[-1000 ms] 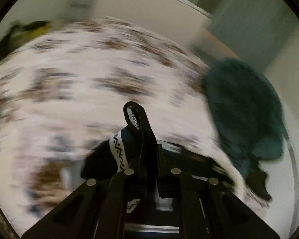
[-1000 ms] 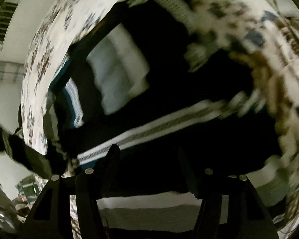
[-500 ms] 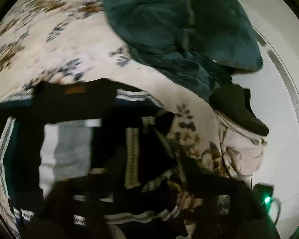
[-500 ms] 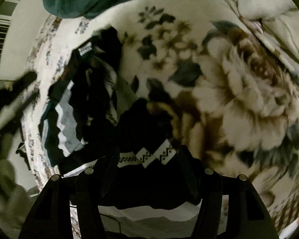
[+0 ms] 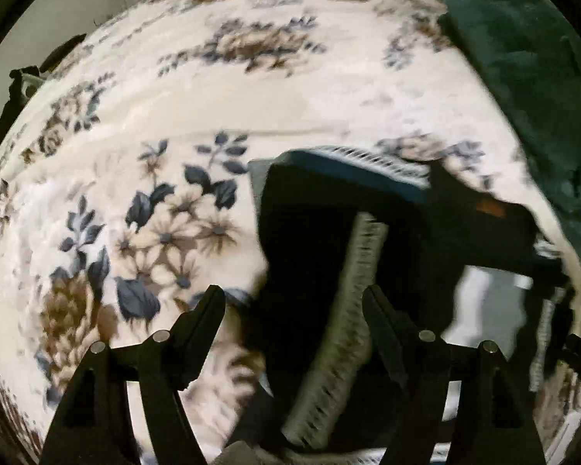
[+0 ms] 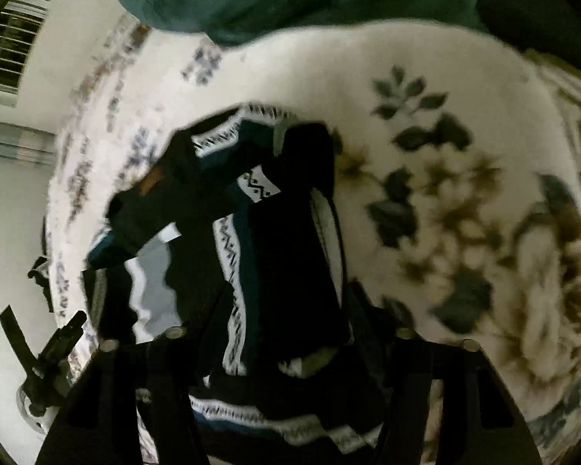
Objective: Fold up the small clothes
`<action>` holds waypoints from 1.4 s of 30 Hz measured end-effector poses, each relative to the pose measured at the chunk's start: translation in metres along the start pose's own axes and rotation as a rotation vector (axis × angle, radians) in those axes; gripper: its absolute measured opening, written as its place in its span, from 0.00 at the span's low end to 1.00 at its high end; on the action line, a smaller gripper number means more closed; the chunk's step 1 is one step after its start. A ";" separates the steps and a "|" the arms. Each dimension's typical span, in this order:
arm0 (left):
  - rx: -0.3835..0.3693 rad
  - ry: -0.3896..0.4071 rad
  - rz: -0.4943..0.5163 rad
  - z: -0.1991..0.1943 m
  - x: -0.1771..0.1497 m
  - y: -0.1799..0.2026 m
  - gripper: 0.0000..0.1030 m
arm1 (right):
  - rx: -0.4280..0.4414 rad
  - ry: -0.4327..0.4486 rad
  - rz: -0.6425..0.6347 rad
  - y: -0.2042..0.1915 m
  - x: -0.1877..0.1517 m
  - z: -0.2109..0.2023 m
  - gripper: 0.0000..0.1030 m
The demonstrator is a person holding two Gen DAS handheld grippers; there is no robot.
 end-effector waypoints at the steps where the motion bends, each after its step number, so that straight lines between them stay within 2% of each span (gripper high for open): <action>1: 0.045 -0.019 0.007 0.014 0.000 -0.007 0.70 | -0.034 0.008 -0.003 -0.002 0.002 0.006 0.09; 3: 0.048 -0.053 -0.005 0.034 -0.001 -0.014 0.73 | -0.132 0.052 -0.025 0.002 0.006 0.015 0.09; 4: 0.030 -0.081 -0.031 0.048 -0.003 -0.022 0.81 | -0.172 0.042 -0.011 0.008 0.009 0.022 0.09; 5: 0.013 -0.088 -0.049 0.053 -0.003 -0.028 0.87 | -0.185 0.023 0.011 0.013 0.011 0.028 0.09; 8: -0.016 -0.082 -0.031 0.049 -0.003 -0.031 0.87 | -0.196 -0.008 0.027 0.015 0.013 0.031 0.10; 11: -0.060 -0.051 -0.005 0.019 -0.012 -0.037 0.87 | -0.174 -0.034 0.019 0.012 0.000 0.011 0.32; 12: -0.066 -0.038 0.008 0.007 -0.019 -0.041 0.87 | -0.166 -0.035 0.006 0.014 -0.007 0.002 0.44; 13: -0.073 -0.027 0.021 -0.007 -0.030 -0.046 0.87 | -0.158 -0.038 -0.009 0.017 -0.019 -0.008 0.53; 16: -0.085 -0.052 0.021 -0.030 -0.078 -0.065 0.87 | -0.171 -0.082 -0.028 0.032 -0.049 -0.016 0.53; 18: -0.088 -0.085 0.013 -0.029 -0.103 -0.070 0.87 | -0.172 -0.111 -0.015 0.045 -0.065 -0.009 0.53; 20: -0.092 -0.132 0.008 -0.020 -0.120 -0.069 0.85 | -0.127 -0.129 0.026 0.052 -0.071 0.003 0.53; 21: -0.099 -0.149 0.001 -0.014 -0.125 -0.070 0.85 | -0.083 -0.139 0.054 0.054 -0.074 0.011 0.45; 22: -0.121 -0.159 -0.015 -0.007 -0.128 -0.069 0.85 | -0.081 -0.129 0.060 0.056 -0.077 0.016 0.06; 24: -0.141 -0.142 -0.014 -0.002 -0.123 -0.065 0.80 | -0.142 -0.058 0.067 0.059 -0.078 0.015 0.02; 26: -0.145 -0.127 0.025 0.004 -0.113 -0.056 0.72 | -0.206 0.049 0.141 0.077 -0.072 -0.001 0.02; 27: -0.153 -0.127 0.039 0.007 -0.109 -0.052 0.72 | -0.225 0.084 0.179 0.087 -0.068 -0.009 0.02; 29: -0.161 -0.118 0.066 0.009 -0.101 -0.044 0.72 | -0.188 0.066 0.220 0.098 -0.064 -0.011 0.02; 31: -0.160 -0.113 0.098 0.009 -0.101 -0.038 0.72 | -0.230 0.056 0.156 0.088 -0.066 -0.011 0.02; 33: -0.156 -0.110 0.125 0.010 -0.103 -0.032 0.64 | -0.223 0.016 0.138 0.079 -0.069 -0.008 0.03; 35: -0.155 -0.106 0.150 0.014 -0.103 -0.030 0.30 | -0.208 -0.012 0.164 0.078 -0.070 -0.007 0.05; 36: -0.149 -0.105 0.155 0.019 -0.098 -0.032 0.21 | -0.208 -0.012 0.175 0.080 -0.070 -0.011 0.12; 37: -0.142 -0.105 0.157 0.019 -0.098 -0.033 0.10 | -0.198 -0.012 0.183 0.082 -0.070 -0.014 0.28; 38: -0.155 -0.105 0.146 0.019 -0.098 -0.037 0.05 | -0.186 -0.011 0.189 0.086 -0.070 -0.018 0.40; 39: -0.161 -0.106 0.138 0.019 -0.099 -0.040 0.04 | -0.176 -0.013 0.192 0.090 -0.074 -0.019 0.56; 40: -0.164 -0.107 0.134 0.018 -0.101 -0.045 0.02 | -0.169 -0.021 0.189 0.092 -0.077 -0.018 0.58; 42: -0.169 -0.105 0.128 0.014 -0.107 -0.053 0.01 | -0.175 -0.098 0.169 0.101 -0.089 -0.005 0.58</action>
Point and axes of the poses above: each gripper's, at about its wrist camera, not at the fingertips, and z roughly the way its jaws point, y to its right, x to its top, the point moved 4 cm from there along z, roughly the way its jaws point, and after that the axes turned 9 degrees about z, right-handed, at the moved point
